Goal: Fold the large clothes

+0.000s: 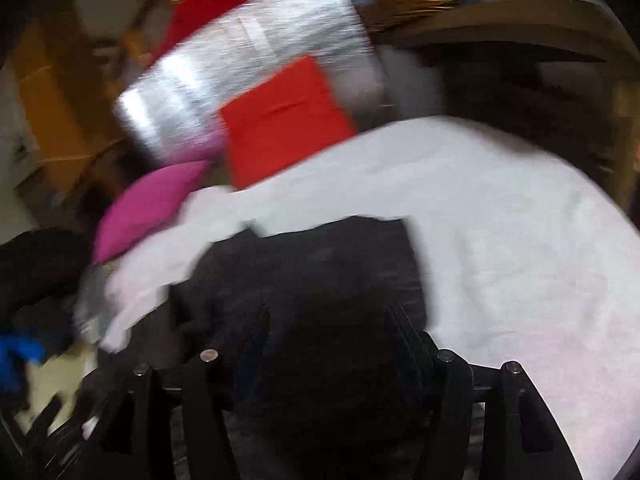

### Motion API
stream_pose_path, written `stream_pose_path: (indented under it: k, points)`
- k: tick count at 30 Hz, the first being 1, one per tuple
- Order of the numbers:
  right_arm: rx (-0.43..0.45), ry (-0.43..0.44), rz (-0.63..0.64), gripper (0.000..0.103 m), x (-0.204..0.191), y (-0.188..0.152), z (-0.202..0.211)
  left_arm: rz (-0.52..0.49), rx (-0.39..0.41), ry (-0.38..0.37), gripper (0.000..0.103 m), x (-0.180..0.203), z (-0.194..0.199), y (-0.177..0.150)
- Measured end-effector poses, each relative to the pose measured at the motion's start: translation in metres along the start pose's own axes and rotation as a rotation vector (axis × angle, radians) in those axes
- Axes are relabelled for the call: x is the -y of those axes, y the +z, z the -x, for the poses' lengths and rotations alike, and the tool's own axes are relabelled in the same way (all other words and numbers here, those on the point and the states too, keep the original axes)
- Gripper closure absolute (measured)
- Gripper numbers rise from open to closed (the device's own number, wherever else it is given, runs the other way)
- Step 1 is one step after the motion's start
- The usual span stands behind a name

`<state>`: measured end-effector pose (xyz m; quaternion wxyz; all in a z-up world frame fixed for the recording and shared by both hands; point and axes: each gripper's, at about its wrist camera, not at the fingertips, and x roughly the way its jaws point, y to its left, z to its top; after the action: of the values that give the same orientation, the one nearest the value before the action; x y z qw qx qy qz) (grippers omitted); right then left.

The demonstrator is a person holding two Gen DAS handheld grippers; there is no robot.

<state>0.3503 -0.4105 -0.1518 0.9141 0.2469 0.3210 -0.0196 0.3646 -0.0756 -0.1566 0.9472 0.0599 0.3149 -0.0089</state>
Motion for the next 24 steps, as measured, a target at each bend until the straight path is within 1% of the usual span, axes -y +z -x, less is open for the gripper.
stream_pose_path:
  k: [1,3,4,5,6,7,9,11,12,14,16,17,20,21,22,23,24]
  points:
    - [-0.053,0.034,-0.006,0.039,-0.004,-0.005,-0.009,0.004,-0.023,-0.034,0.000,-0.001,-0.003,0.001]
    - [-0.172,0.069,-0.029,0.040,-0.007,-0.014,-0.032,0.017,-0.070,-0.088,0.000,-0.003,-0.011,0.001]
    - [-0.218,0.068,-0.046,0.044,-0.009,-0.017,-0.048,0.022,-0.096,-0.114,0.000,-0.004,-0.014,0.001]
    - [-0.266,0.058,-0.064,0.046,-0.008,-0.022,-0.059,0.019,-0.112,-0.131,0.000,-0.002,-0.017,0.001]
    - [-0.314,0.047,-0.085,0.048,-0.005,-0.028,-0.070,0.005,-0.121,-0.136,0.000,0.000,-0.017,0.001]
    - [-0.333,0.038,-0.103,0.051,-0.001,-0.031,-0.077,-0.005,-0.123,-0.139,0.000,0.002,-0.016,0.001]
    - [-0.327,0.033,-0.156,0.057,0.007,-0.030,-0.080,-0.037,-0.116,-0.174,0.000,0.013,-0.009,0.005]
    - [-0.337,0.053,-0.200,0.058,0.014,-0.028,-0.080,-0.064,-0.111,-0.191,0.000,0.028,-0.004,0.012]
    - [-0.339,0.066,-0.228,0.057,0.018,-0.027,-0.081,-0.089,-0.120,-0.195,0.000,0.041,-0.004,0.018]
    - [-0.342,0.078,-0.244,0.057,0.021,-0.026,-0.078,-0.131,-0.139,-0.198,0.000,0.062,-0.006,0.026]
    - [-0.344,0.087,-0.251,0.057,0.023,-0.026,-0.077,-0.178,-0.155,-0.190,0.000,0.085,-0.012,0.031]
    - [-0.344,0.092,-0.256,0.057,0.026,-0.025,-0.077,-0.197,-0.178,-0.179,0.000,0.094,-0.019,0.032]
    - [-0.350,0.113,-0.281,0.057,0.036,-0.024,-0.076,-0.211,-0.251,-0.142,0.000,0.107,-0.043,0.032]
    - [-0.352,0.116,-0.284,0.057,0.039,-0.024,-0.072,-0.209,-0.263,-0.137,0.007,0.107,-0.048,0.031]
    - [-0.354,0.117,-0.287,0.057,0.040,-0.023,-0.072,-0.205,-0.283,-0.138,0.016,0.107,-0.054,0.030]
    - [-0.355,0.115,-0.286,0.057,0.040,-0.024,-0.071,-0.198,-0.315,-0.148,0.040,0.106,-0.060,0.028]
    - [-0.355,0.112,-0.285,0.057,0.039,-0.022,-0.074,-0.178,-0.356,-0.176,0.056,0.102,-0.066,0.026]
